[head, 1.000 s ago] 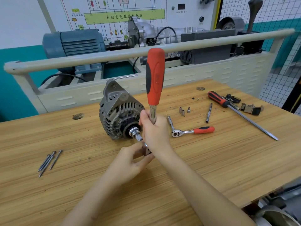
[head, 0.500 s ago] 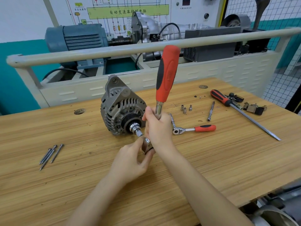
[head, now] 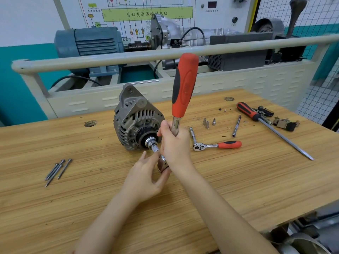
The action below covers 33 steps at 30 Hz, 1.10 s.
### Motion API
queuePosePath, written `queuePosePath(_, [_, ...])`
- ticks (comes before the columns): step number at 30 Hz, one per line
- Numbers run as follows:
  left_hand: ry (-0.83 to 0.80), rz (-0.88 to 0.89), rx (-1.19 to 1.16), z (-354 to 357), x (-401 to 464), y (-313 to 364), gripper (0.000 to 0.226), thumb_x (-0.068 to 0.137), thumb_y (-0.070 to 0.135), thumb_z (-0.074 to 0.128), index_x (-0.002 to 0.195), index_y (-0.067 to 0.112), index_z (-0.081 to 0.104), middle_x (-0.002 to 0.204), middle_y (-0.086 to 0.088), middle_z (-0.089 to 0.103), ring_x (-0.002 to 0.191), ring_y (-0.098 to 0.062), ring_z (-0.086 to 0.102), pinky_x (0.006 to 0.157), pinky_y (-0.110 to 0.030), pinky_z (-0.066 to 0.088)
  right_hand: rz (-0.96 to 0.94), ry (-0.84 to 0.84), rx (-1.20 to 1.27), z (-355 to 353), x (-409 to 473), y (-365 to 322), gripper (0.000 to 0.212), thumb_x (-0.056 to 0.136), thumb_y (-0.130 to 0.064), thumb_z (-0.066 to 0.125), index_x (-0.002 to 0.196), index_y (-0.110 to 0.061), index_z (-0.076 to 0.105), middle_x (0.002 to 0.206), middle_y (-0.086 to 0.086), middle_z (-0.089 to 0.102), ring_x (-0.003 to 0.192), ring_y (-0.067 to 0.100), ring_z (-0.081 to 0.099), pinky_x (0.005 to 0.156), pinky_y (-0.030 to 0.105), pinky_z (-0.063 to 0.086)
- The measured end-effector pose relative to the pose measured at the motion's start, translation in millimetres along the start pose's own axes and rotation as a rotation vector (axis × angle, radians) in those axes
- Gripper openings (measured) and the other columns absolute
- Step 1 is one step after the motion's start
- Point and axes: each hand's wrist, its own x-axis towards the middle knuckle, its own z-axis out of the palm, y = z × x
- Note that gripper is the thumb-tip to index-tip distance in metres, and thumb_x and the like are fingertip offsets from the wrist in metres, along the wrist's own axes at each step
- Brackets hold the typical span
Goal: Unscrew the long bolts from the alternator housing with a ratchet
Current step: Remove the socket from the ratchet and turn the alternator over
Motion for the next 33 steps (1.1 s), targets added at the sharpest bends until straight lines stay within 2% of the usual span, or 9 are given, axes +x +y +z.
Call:
queuePosePath(3, [-0.018,-0.030,0.001,1.6,-1.9,-1.3,0.038,0.079,0.035,0.043,0.100,0.005,0.055,0.068,0.014,0.045,0.078,-0.021,0.059,0.114,-0.045,0.016,0.011,-0.009,0.019,-0.2,-1.1,-1.5,0.035,0.096,-0.017,0.045,0.062,-0.012,0.042,0.035,-0.011,0.031,0.032,0.004,0.027,0.036,0.017,0.024])
queuePosePath(8, [-0.071,-0.030,-0.021,-0.4,-1.2,0.7,0.064,0.073,0.055,0.033,0.118,0.013,0.048,0.072,0.021,0.043,0.086,-0.013,0.056,0.114,-0.050,0.012,0.036,0.006,0.008,-4.5,-3.3,-5.0,0.034,0.096,-0.019,0.044,0.063,-0.010,0.044,0.034,-0.011,0.032,0.032,0.005,0.029,0.039,0.020,0.029])
queuePosePath(11, [-0.089,-0.042,-0.036,-1.3,-1.3,1.5,0.070,0.068,0.061,0.036,0.122,0.017,0.045,0.081,0.017,0.049,0.094,-0.011,0.057,0.114,-0.053,0.008,0.001,0.033,-0.023,-8.8,-8.6,-6.9,0.035,0.096,-0.020,0.045,0.062,-0.012,0.045,0.036,-0.012,0.033,0.036,0.006,0.030,0.046,0.026,0.029])
queuePosePath(16, [-0.109,-0.200,-0.092,-0.8,3.6,6.0,0.095,0.055,0.074,0.039,0.133,0.021,0.034,0.112,0.003,0.060,0.118,-0.016,0.048,0.114,-0.040,-0.001,-0.125,0.046,-0.042,-17.9,-16.8,-18.1,0.035,0.096,-0.022,0.045,0.061,-0.018,0.047,0.038,-0.014,0.037,0.037,0.002,0.034,0.047,0.023,0.029])
queuePosePath(19, [-0.119,-0.243,-0.135,0.4,2.8,5.0,0.085,0.066,0.072,0.055,0.135,0.026,0.032,0.133,0.002,0.049,0.130,-0.021,0.035,0.115,-0.043,0.008,-0.167,0.063,-0.049,-24.2,-18.2,-24.7,0.033,0.095,-0.022,0.046,0.063,-0.013,0.046,0.040,-0.013,0.034,0.039,0.006,0.031,0.047,0.027,0.028])
queuePosePath(22, [-0.119,-0.291,-0.256,1.7,0.2,2.7,0.087,0.062,0.075,0.046,0.136,0.031,0.032,0.139,0.003,0.041,0.131,-0.017,0.031,0.109,-0.041,0.027,-0.162,0.062,-0.125,-43.2,-13.5,-31.1,0.033,0.094,-0.025,0.047,0.072,0.000,0.047,0.044,-0.012,0.031,0.041,0.010,0.029,0.048,0.031,0.028])
queuePosePath(24, [-0.048,-0.336,-0.394,4.5,2.1,5.1,0.080,0.063,0.070,0.045,0.133,0.031,0.039,0.134,0.006,0.045,0.122,-0.006,0.037,0.100,-0.029,0.033,-0.095,0.034,-0.221,-66.5,-6.5,-34.9,0.032,0.093,-0.028,0.050,0.080,0.002,0.049,0.045,-0.011,0.032,0.041,0.012,0.032,0.049,0.031,0.030])
queuePosePath(28, [0.111,-0.430,-0.578,13.4,9.9,6.2,0.027,0.079,0.038,0.064,0.104,0.037,0.055,0.109,0.003,0.065,0.106,-0.011,0.058,0.084,-0.022,0.042,0.139,0.026,-0.458,-124.8,9.4,-38.1,0.019,0.091,-0.030,0.052,0.080,-0.015,0.046,0.050,-0.007,0.038,0.037,0.004,0.038,0.040,0.019,0.036])
queuePosePath(33, [0.166,-0.446,-0.630,13.7,14.2,4.9,0.024,0.078,0.025,0.069,0.088,0.043,0.057,0.088,0.008,0.068,0.089,0.000,0.061,0.070,-0.015,0.041,0.406,0.082,-0.817,-190.6,42.4,-30.5,0.015,0.098,-0.026,0.034,0.098,-0.017,0.046,0.064,0.001,0.042,0.055,0.013,0.041,0.051,0.026,0.035])
